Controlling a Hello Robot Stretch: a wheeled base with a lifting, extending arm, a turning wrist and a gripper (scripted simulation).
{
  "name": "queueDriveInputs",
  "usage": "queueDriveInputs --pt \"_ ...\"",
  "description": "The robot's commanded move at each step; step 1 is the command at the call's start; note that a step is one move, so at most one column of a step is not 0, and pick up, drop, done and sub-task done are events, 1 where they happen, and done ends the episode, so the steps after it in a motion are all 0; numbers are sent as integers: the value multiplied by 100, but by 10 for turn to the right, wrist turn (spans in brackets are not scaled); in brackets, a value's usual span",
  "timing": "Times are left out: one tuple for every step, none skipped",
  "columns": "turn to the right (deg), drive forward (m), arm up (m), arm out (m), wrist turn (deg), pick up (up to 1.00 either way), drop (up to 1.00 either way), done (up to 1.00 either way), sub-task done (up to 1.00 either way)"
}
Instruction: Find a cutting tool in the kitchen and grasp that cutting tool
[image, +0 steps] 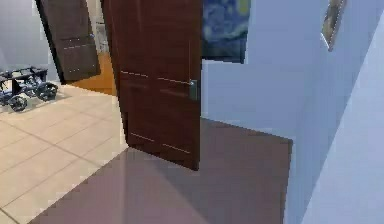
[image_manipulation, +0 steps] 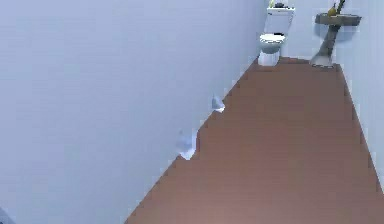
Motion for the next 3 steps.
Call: queueDriveInputs --pt "-390 0 0 0 0 0 0 0 0" --pt "0 50 0 0 0 0 0 0 0" --pt "30 0 0 0 0 0 0 0 0"
